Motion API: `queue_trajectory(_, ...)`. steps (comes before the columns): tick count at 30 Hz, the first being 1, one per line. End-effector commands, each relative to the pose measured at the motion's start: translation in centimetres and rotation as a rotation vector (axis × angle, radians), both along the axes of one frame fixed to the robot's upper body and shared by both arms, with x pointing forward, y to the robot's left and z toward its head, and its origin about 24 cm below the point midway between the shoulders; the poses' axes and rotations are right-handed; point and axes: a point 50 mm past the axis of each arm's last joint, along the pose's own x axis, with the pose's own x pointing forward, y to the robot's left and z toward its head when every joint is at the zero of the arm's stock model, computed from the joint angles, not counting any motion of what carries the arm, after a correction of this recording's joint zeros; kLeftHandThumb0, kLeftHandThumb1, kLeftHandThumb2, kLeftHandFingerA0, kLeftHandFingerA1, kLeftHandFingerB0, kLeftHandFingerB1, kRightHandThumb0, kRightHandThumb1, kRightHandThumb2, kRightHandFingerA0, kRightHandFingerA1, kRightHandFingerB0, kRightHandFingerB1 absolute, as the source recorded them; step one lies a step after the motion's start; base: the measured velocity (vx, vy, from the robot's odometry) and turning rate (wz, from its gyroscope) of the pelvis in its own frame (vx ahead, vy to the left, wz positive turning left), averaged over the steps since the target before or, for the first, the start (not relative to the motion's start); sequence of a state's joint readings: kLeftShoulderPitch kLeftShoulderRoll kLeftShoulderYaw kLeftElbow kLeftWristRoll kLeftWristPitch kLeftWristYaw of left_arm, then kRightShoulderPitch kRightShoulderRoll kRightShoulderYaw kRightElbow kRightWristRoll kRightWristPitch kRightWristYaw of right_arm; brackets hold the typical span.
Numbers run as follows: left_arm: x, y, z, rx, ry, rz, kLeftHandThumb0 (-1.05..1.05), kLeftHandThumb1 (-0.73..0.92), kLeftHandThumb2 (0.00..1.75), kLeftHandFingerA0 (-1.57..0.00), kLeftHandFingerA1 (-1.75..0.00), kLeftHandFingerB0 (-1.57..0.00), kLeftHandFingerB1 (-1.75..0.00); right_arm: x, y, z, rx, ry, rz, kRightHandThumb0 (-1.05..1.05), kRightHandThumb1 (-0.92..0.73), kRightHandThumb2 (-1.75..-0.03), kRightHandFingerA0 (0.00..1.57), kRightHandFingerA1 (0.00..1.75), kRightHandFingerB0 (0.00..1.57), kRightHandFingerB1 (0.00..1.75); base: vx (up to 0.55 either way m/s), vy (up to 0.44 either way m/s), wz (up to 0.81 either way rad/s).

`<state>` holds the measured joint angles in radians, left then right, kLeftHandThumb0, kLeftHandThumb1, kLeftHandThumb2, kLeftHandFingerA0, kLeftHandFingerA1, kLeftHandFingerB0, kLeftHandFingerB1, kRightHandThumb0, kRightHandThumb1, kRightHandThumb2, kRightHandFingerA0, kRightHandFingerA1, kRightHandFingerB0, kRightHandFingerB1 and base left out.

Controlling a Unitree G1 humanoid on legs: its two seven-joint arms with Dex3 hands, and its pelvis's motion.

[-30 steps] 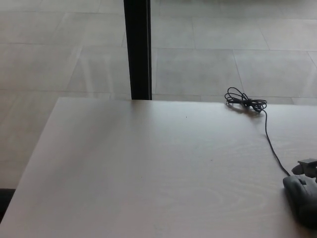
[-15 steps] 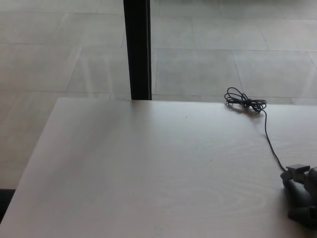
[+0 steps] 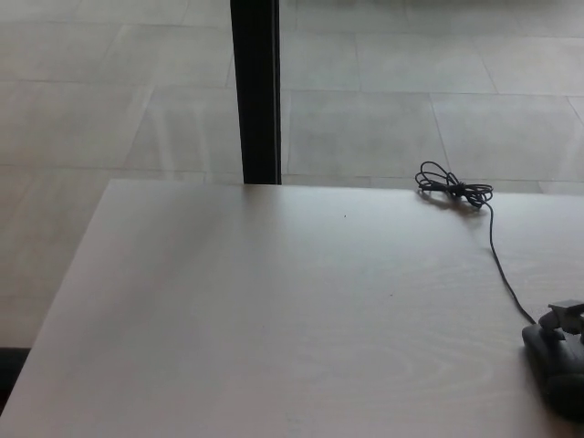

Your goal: The robot uses its right fingers to click on the left button of the black mouse placed on the table.

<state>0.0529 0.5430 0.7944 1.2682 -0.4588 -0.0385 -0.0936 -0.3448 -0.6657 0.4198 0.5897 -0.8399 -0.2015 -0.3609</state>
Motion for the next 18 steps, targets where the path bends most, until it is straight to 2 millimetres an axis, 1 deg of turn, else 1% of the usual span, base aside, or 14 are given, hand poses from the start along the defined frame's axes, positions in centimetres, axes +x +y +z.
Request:
queue_trajectory(1, 0.0, 0.5, 0.6, 0.039, -0.008, -0.004, -0.92, 0.92, 0.79, -0.67, -0.68, -0.38, -0.41, -0.8, -0.8, -1.2, -0.046, 0.085, -0.032, -0.60, -0.64, -0.64, 0.86, 1.62, 0.55, 0.41, 0.00, 0.000, 0.00)
queue_trajectory(2, 0.0, 0.5, 0.6, 0.040, -0.010, -0.004, -0.92, 0.92, 0.79, -0.67, -0.68, -0.38, -0.41, -0.8, -0.7, -1.3, -0.043, 0.094, -0.032, -0.60, -0.64, -0.64, 0.86, 1.62, 0.55, 0.41, 0.00, 0.000, 0.00)
queue_trajectory(3, 0.0, 0.4, 0.6, 0.037, -0.016, -0.003, -0.90, 0.79, 1.19, -0.60, -0.71, -0.31, -0.52, -0.8, -0.6, -1.4, -0.043, 0.099, -0.025, -0.61, -0.64, -0.64, 0.87, 1.59, 0.55, 0.40, 0.00, 0.000, 0.00)
queue_trajectory(5, 0.0, 0.4, 0.5, 0.031, -0.017, 0.000, -0.89, 0.79, 1.19, -0.58, -0.70, -0.32, -0.52, -0.8, -0.2, -1.6, -0.057, 0.111, -0.006, -0.63, -0.65, -0.65, 0.88, 1.61, 0.56, 0.40, 0.00, 0.000, 0.00)
queue_trajectory(6, -0.1, 0.4, 0.5, 0.032, -0.019, 0.003, -0.93, 0.92, 0.80, -0.60, -0.65, -0.36, -0.41, -0.9, 0.0, -1.7, -0.056, 0.094, 0.009, -0.62, -0.63, -0.64, 0.89, 1.63, 0.58, 0.41, 0.00, 0.000, 0.00)
queue_trajectory(7, -0.2, 0.3, 0.4, 0.034, -0.023, 0.001, -0.90, 0.80, 1.19, -0.55, -0.70, -0.31, -0.52, -1.0, 0.2, -1.8, -0.062, 0.087, 0.025, -0.62, -0.63, -0.64, 0.89, 1.64, 0.59, 0.42, 0.00, 0.000, 0.00)
queue_trajectory(8, -0.3, 0.3, 0.4, 0.030, -0.028, -0.002, -0.99, 0.82, 0.93, -0.55, -0.67, -0.31, -0.46, -1.0, 0.2, -1.8, -0.054, 0.102, 0.021, -0.61, -0.63, -0.64, 0.88, 1.64, 0.58, 0.41, 0.00, 0.000, 0.00)
queue_trajectory(9, -0.3, 0.3, 0.4, 0.034, -0.024, -0.006, -0.90, 0.80, 1.19, -0.51, -0.68, -0.31, -0.52, -1.1, 0.2, -1.9, -0.049, 0.110, 0.016, -0.61, -0.63, -0.64, 0.86, 1.62, 0.57, 0.41, 0.00, 0.000, 0.00)
queue_trajectory(10, -0.3, 0.3, 0.5, 0.040, -0.027, -0.013, -0.91, 0.82, 1.21, -0.57, -0.71, -0.31, -0.53, -1.1, 0.1, -1.9, -0.042, 0.121, 0.010, -0.62, -0.63, -0.64, 0.88, 1.59, 0.57, 0.41, 0.00, 0.000, 0.00)
queue_trajectory(11, -0.4, 0.4, 0.5, 0.035, -0.039, -0.008, -0.96, 0.92, 0.83, -0.53, -0.65, -0.33, -0.43, -1.2, -0.2, -2.1, -0.055, 0.128, 0.002, -0.64, -0.64, -0.63, 0.89, 1.46, 0.58, 0.41, 0.00, 0.000, 0.00)
queue_trajectory(13, -0.4, 0.5, 0.6, 0.043, -0.035, 0.001, -0.97, 0.92, 0.83, -0.58, -0.67, -0.39, -0.45, -1.2, -0.5, -2.4, -0.061, 0.129, -0.009, -0.66, -0.63, -0.63, 0.89, 1.46, 0.58, 0.41, 0.00, 0.000, 0.00)
queue_trajectory(15, -0.4, 0.5, 0.6, 0.041, -0.045, -0.001, -0.97, 0.92, 0.83, -0.57, -0.66, -0.38, -0.45, -1.3, -0.8, -2.7, -0.071, 0.134, -0.013, -0.67, -0.63, -0.65, 0.90, 1.51, 0.58, 0.42, 0.00, 0.000, 0.00)
queue_trajectory(16, -0.4, 0.5, 0.6, 0.043, -0.045, -0.001, -0.91, 0.80, 1.20, -0.53, -0.69, -0.32, -0.53, -1.3, -0.8, -2.7, -0.069, 0.135, -0.014, -0.64, -0.66, -0.60, 0.89, 1.50, 0.58, 0.40, 0.00, 0.000, 0.00)
queue_trajectory(18, -0.4, 0.5, 0.6, 0.044, -0.047, -0.002, -0.91, 0.80, 1.20, -0.53, -0.69, -0.32, -0.53, -1.3, -0.9, -2.7, -0.065, 0.136, -0.016, -0.64, -0.66, -0.60, 0.89, 1.50, 0.58, 0.40, 0.00, 0.000, 0.00)
